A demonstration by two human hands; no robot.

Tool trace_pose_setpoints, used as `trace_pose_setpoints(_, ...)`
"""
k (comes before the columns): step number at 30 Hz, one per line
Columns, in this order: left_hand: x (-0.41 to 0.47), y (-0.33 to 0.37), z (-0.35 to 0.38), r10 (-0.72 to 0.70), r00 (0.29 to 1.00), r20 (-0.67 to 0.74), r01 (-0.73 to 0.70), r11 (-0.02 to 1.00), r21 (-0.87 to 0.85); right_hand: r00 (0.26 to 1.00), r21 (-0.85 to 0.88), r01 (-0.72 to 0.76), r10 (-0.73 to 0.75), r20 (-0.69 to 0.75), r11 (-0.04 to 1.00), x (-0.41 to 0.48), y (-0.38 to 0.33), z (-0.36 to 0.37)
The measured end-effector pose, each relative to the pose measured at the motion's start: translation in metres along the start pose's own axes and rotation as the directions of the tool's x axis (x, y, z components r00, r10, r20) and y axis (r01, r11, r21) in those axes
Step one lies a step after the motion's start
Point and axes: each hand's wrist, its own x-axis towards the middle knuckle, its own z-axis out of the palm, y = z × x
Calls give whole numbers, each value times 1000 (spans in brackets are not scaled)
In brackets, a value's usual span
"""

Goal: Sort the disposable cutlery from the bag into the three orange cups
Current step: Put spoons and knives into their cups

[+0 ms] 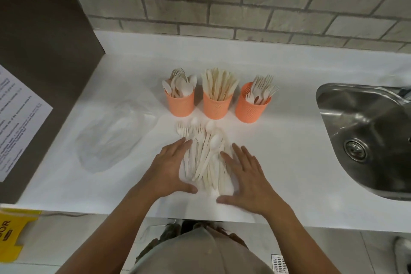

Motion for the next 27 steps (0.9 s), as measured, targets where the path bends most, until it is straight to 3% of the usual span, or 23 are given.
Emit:
trace_pose_setpoints(3, 9, 1, 2, 13, 1000, -3, -12, 995, 100, 998, -15, -2, 1, -71, 1000, 4, 0, 10)
trace_pose_setpoints(11, 9, -7, 4, 43, 997, -64, -41, 999, 26, 983, 79, 6, 9, -183, 997, 9, 2, 10)
trace_pose_setpoints(15, 3, -1, 6, -121, 985, -124, 92, 971, -221, 932, 278, -193, 265, -248, 941, 15, -4, -4)
trace_pose_setpoints(18, 8, 7, 7, -329, 927, -181, 261, 910, -322, 871, 227, -418, 459, -175, 880, 41, -17, -17)
trace_pose_setpoints(20, 12, 13, 9, -337, 924, -183, 279, 917, -284, 838, 203, -512, 538, -97, 834, 62, -34, -24)
trace_pose_setpoints(24, 16, 22, 11, -305, 932, -195, 254, 934, -250, 871, 92, -487, 490, -22, 869, 92, -64, -26)
trace_pose_setpoints(27, 15, 22, 14, -267, 942, -201, 215, 945, -248, 877, 211, -477, 477, 52, 853, 96, -75, -32)
